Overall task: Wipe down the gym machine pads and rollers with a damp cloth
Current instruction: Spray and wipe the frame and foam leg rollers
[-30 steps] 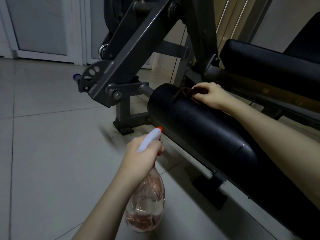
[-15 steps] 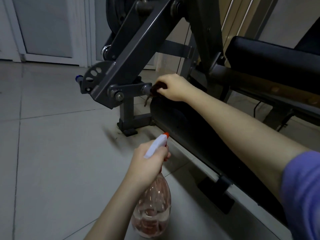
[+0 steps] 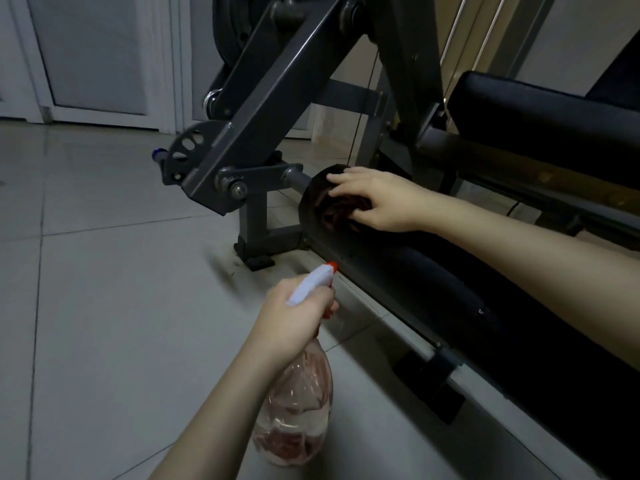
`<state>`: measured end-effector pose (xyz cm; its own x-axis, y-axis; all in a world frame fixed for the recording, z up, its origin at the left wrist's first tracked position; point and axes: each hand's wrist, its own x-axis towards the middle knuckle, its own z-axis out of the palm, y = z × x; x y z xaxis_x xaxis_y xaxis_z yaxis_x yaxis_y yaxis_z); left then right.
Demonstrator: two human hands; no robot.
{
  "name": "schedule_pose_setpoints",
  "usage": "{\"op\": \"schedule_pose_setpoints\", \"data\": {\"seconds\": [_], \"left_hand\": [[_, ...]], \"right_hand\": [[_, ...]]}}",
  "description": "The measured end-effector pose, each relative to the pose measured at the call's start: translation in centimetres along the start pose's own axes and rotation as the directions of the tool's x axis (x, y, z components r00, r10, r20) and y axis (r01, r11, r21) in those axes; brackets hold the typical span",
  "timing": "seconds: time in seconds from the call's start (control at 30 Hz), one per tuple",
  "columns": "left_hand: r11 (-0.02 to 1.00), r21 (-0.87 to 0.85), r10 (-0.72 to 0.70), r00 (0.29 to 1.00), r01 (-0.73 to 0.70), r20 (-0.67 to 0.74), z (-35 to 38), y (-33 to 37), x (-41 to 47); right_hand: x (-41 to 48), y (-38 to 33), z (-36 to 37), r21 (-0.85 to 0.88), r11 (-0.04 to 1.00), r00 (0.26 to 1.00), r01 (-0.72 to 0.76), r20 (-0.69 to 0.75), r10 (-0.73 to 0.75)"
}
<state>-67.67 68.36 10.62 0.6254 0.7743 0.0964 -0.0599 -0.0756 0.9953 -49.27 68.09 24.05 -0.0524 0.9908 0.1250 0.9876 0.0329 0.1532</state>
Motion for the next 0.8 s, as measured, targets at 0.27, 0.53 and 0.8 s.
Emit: {"op": "schedule_pose_setpoints", "data": {"seconds": [0.27,0.53,0.8], "left_hand": [[1.000,-0.009,-0.008,0.999,0.008,0.033,1.8,1.9,-1.6],[0.991,0.128,0.029,0.996,-0.039,0.079,2.6,2.8,-3.3],[0.994,0.105,0.026,0.987,-0.043,0.156,4.0,3.5,-4.2]], "right_hand": [[-7.5,0.3,-1.0,0.093,0.995,0.999,-0.029,-0.018,0.031],[-10.8,1.2,-1.4,0.034,0.989,0.988,-0.145,-0.046,0.147],[-17.6,1.6,-2.2,0.101,0.988,0.988,-0.113,-0.096,0.123]]}}
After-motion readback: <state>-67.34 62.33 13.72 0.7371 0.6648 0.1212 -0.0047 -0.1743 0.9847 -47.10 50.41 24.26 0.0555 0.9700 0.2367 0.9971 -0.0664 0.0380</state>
